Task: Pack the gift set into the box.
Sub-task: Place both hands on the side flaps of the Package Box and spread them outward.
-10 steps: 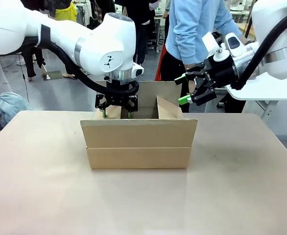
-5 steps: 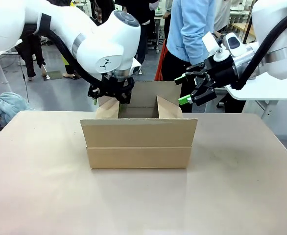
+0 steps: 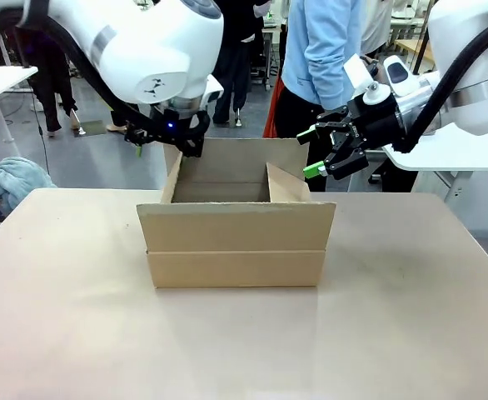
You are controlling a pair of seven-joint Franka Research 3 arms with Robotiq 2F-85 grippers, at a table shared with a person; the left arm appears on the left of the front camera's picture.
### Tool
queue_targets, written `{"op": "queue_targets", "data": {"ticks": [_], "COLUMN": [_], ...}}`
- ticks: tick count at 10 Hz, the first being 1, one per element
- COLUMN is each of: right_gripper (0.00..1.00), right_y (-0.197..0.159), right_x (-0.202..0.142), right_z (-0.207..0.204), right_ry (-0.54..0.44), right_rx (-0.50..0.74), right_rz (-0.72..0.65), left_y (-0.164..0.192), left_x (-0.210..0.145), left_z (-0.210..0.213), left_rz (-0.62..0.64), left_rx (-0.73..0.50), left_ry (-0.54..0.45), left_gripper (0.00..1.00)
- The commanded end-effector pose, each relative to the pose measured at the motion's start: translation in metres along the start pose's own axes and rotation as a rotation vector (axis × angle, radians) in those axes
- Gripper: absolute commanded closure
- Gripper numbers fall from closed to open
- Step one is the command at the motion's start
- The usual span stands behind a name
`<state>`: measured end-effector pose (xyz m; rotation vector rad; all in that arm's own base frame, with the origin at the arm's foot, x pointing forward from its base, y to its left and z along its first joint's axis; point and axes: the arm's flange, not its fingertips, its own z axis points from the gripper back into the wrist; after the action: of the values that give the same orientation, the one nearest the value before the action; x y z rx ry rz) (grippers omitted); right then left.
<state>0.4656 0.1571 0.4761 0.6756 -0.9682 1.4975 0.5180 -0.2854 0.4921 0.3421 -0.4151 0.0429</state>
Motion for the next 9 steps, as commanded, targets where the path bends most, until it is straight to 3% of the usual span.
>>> {"op": "queue_targets", "data": {"ticks": [1, 5, 9], "right_gripper": [0.0, 0.0, 0.0], "right_y": [0.003, 0.003, 0.003], "right_x": [0.001, 0.001, 0.001], "right_z": [0.001, 0.001, 0.001], "right_ry": [0.006, 0.006, 0.006], "right_rx": [0.006, 0.006, 0.006], "right_rz": [0.0, 0.0, 0.0], "left_y": [0.022, 0.066, 0.116], "left_x": [-0.002, 0.024, 0.021], "left_z": [-0.007, -0.011, -0.042], "left_rz": [0.002, -0.026, -0.008], "left_rx": [0.028, -0.003, -0.164], "left_ry": [0.01, 0.098, 0.308], "left_gripper": [0.0, 0.0, 0.0]}}
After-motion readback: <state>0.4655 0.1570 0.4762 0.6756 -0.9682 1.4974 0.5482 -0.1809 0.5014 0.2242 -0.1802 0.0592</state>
